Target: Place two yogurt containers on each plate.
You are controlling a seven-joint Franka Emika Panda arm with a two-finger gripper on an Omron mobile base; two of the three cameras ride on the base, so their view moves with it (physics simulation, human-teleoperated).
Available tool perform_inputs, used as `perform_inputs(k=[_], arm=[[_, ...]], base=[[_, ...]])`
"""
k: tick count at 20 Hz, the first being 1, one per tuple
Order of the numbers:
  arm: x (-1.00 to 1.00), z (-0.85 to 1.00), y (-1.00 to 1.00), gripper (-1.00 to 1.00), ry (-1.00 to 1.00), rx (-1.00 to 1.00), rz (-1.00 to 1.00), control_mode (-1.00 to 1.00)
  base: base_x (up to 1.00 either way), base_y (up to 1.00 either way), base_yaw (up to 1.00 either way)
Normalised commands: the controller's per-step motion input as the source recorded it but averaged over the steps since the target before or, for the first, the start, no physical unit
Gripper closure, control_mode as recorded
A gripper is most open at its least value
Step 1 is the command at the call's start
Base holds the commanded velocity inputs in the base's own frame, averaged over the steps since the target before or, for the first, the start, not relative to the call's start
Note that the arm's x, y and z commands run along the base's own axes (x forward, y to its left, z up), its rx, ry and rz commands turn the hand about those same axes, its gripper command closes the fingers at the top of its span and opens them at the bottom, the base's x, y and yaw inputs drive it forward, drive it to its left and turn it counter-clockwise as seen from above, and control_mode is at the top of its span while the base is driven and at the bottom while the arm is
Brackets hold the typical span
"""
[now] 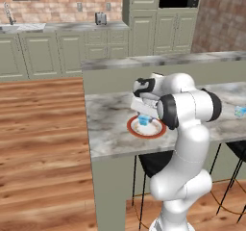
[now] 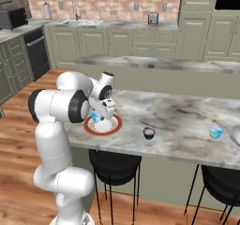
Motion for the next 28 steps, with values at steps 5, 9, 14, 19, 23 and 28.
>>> perform_inputs(k=[5, 9, 14, 19, 23, 28], arm=[[0.00, -0.08, 0.07, 1.00, 0.00, 0.05, 0.00, -1.00], [0.00, -0.09, 0.12, 1.00, 0.00, 0.06, 0.00, -1.00], [0.05, -0.13, 0.23, 1.00, 0.00, 0.05, 0.00, -1.00], [0.12, -0.15, 0.15, 1.00, 0.00, 0.04, 0.00, -1.00], [0.18, -0.17, 0.02, 1.00, 0.00, 0.06, 0.00, -1.00], [0.17, -0.19, 0.00, -1.00, 0.00, 0.04, 0.00, -1.00]], base=[[0.00, 0.00, 0.00], [0.00, 0.00, 0.00], [0.00, 0.00, 0.00], [0.00, 0.00, 0.00], [0.00, 0.00, 0.00], [0.00, 0.00, 0.00]])
